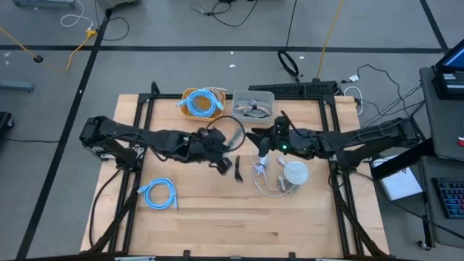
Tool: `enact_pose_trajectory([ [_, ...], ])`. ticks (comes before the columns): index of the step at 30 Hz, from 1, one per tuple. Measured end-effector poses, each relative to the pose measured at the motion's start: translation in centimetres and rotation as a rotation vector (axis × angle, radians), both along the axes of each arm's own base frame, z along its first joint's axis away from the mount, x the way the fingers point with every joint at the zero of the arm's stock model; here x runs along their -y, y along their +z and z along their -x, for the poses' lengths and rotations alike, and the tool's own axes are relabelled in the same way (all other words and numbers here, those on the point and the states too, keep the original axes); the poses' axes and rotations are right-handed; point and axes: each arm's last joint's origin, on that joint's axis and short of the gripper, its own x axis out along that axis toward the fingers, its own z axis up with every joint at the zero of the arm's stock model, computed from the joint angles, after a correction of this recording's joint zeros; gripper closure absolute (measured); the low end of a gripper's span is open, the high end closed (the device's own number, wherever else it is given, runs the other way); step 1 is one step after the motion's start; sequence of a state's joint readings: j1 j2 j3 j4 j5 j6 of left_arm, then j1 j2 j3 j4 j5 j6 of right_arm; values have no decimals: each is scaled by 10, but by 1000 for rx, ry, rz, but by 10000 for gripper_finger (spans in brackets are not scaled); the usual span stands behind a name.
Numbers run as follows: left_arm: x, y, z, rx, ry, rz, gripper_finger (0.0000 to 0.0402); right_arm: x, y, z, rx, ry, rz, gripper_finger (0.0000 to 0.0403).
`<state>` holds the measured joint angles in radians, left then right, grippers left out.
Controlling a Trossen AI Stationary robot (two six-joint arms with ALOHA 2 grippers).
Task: Pick & Place USB Port
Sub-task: Put the blue and black charger cable into the gray bin
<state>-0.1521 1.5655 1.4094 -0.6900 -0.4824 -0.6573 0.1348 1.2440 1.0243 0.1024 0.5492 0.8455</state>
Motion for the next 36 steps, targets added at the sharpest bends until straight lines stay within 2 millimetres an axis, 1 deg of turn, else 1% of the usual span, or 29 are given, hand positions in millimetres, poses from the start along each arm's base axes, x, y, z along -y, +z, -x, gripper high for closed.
enact_pose_trajectory([
  [2,-9,3,5,-11,52,-19,400,-2,-1,0,7,2,-20,190],
  [4,-14,12,15,-15,29,-55,400,-4,-3,0,2,1,-20,190],
  [7,-18,27,18,73,13,-61,400,-3,-1,0,19,-14,-19,190],
  [9,-19,28,20,66,-3,-54,400,-2,1,0,40,-19,-15,189],
  [12,-20,32,16,122,-8,-44,400,0,5,-1,77,-24,-8,189],
  [15,-17,32,15,128,-45,-26,400,1,9,-1,105,-25,2,189],
  [20,-13,31,5,171,-105,-3,400,0,9,-7,149,1,1,190],
  [23,-14,36,-4,257,-133,4,400,-2,9,-14,195,28,-5,190],
  [27,-16,33,-9,270,-154,30,400,-3,5,-21,213,55,-10,190],
  [30,-17,29,-10,243,-157,33,400,-4,4,-24,228,55,-11,192],
  [33,-17,29,-10,249,-165,40,400,-4,4,-24,223,54,-3,208],
  [36,-16,30,-10,251,-166,40,400,-4,5,-24,222,54,13,253],
])
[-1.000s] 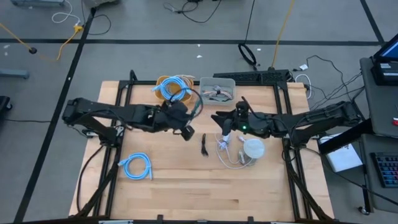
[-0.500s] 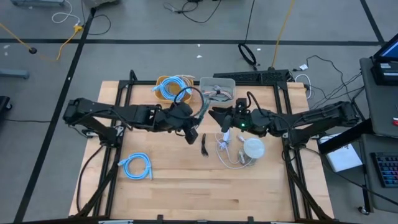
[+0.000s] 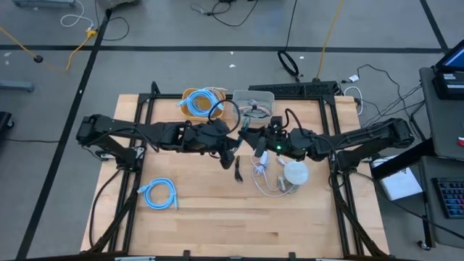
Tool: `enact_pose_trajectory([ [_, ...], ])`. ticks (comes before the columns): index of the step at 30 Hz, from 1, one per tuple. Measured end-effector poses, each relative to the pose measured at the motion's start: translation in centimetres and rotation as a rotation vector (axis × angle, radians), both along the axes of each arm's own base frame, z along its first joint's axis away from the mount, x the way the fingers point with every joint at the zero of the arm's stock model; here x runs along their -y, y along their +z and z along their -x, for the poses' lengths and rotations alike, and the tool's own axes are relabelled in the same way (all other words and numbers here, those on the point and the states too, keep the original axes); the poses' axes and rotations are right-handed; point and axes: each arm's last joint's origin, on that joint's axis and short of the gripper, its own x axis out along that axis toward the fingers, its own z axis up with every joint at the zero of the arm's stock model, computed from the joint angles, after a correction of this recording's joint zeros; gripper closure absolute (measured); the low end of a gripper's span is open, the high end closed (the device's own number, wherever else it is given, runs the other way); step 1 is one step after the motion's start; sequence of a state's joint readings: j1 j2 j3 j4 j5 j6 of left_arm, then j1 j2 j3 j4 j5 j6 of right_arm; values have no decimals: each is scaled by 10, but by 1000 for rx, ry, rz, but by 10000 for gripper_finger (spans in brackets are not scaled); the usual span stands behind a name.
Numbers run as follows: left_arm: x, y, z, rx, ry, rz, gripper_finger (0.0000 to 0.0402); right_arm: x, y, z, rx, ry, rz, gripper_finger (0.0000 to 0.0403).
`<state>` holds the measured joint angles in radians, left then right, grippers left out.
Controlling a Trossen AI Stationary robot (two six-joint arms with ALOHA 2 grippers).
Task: Pick & Place USB Port
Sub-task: Put the blue and black charger cable into the gray bin
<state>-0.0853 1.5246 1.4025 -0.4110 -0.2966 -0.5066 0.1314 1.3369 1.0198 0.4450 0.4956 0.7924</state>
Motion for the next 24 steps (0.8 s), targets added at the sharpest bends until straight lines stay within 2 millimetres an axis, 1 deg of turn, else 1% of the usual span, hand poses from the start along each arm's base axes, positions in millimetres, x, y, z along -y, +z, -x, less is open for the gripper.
enact_pose_trajectory([
  [5,-1,0,0,4,-2,-2,400,0,0,0,-16,-3,38,373],
  [6,-1,0,0,3,-5,0,400,0,0,0,-21,-2,50,384],
  [10,-4,2,-2,15,-39,-3,396,3,0,0,-24,-7,58,385],
  [12,-5,2,-2,15,-47,1,378,7,2,2,-40,7,95,389],
  [14,-6,6,2,20,-61,13,348,13,5,6,-76,15,133,391],
  [18,-12,11,13,4,-16,52,281,29,23,15,-215,-20,223,391],
  [20,-16,10,19,-33,14,72,248,36,36,16,-271,-39,298,391],
  [22,-22,11,25,-61,49,95,218,45,49,19,-364,-52,374,391],
  [24,-26,8,31,-116,68,97,195,56,61,19,-446,-74,438,391],
])
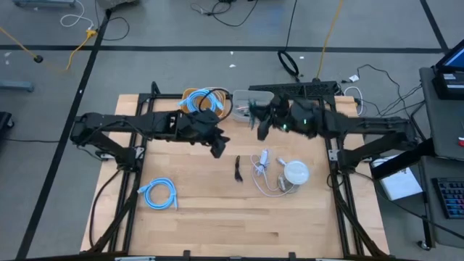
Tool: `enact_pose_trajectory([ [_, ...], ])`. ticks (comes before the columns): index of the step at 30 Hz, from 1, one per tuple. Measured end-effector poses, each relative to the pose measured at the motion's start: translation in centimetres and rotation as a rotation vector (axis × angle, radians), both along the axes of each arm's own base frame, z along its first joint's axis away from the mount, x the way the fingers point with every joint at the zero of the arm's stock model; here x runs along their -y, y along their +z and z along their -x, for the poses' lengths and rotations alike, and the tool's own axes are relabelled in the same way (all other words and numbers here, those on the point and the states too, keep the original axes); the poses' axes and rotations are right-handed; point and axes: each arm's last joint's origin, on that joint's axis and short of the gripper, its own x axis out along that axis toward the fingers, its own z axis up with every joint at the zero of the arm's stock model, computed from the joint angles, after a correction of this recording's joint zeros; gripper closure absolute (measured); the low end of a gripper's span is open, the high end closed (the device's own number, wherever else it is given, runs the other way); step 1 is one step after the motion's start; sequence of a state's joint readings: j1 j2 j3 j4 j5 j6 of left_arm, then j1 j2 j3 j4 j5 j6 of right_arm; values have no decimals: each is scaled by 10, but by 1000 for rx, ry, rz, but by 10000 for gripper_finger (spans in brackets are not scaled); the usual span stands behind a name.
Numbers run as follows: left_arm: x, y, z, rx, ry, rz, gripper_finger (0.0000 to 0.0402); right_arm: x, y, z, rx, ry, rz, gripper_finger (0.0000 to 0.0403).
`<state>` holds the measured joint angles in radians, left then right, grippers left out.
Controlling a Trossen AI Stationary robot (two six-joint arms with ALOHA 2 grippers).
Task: Pick & Place USB Port
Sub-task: Put the blue and black charger cable into the gray bin
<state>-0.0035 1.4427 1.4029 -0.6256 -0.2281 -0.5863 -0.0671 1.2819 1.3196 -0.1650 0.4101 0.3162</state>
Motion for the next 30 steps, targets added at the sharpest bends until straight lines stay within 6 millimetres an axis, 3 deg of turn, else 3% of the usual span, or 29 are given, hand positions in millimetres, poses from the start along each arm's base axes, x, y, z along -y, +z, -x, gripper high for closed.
enact_pose_trajectory([
  [2,-2,0,1,-7,16,12,179,12,4,-1,-117,-19,56,391],
  [6,2,-2,2,-25,8,21,170,40,-10,-8,-399,-3,98,391],
  [13,12,-2,2,-29,-17,21,196,83,-71,-22,-842,123,103,391],
  [21,17,-4,3,-44,-32,16,235,101,-109,-51,-954,201,192,391],
  [30,23,-6,6,-74,-38,21,250,126,-137,-60,-1084,214,291,391],
])
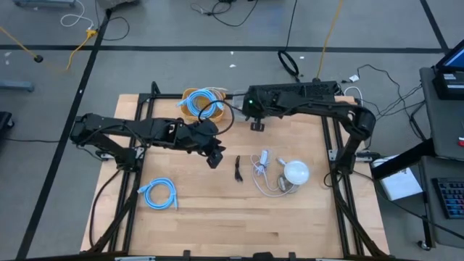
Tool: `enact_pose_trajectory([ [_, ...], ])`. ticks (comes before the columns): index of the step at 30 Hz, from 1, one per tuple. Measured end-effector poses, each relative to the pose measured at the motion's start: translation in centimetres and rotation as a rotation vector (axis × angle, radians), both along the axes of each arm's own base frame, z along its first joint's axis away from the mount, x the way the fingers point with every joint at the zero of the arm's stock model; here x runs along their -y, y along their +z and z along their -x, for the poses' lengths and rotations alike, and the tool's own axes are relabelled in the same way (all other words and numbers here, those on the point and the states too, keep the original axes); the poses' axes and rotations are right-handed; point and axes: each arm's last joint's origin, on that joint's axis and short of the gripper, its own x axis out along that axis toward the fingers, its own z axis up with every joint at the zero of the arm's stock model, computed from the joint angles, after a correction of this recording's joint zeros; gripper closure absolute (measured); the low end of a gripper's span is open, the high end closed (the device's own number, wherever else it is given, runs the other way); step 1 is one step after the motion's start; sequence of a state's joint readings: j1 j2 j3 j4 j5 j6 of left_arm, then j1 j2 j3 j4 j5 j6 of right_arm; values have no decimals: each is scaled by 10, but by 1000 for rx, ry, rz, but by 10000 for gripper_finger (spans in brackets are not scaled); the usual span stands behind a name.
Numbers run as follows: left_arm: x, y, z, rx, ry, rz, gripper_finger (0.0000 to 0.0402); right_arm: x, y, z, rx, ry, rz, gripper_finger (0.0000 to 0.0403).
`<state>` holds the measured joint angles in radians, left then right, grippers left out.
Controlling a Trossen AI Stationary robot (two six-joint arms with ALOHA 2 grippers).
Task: Pick & Place USB Port
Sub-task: Put the blue and black charger cable into the gray bin
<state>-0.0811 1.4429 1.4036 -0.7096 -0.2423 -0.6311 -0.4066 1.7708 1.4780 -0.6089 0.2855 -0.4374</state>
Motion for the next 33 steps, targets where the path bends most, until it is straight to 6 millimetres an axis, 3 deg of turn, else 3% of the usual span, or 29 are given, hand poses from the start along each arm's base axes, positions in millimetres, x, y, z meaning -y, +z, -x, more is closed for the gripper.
enact_pose_trajectory([
  [10,0,-2,2,-23,11,8,250,24,5,-5,136,-43,67,391],
  [14,0,-3,3,-41,14,8,250,29,4,-3,173,-53,14,391],
  [26,-1,-3,3,-45,22,0,250,17,-28,2,133,-45,-52,391],
  [33,-1,-3,3,-46,22,-1,250,17,-35,4,147,-75,-57,391],
])
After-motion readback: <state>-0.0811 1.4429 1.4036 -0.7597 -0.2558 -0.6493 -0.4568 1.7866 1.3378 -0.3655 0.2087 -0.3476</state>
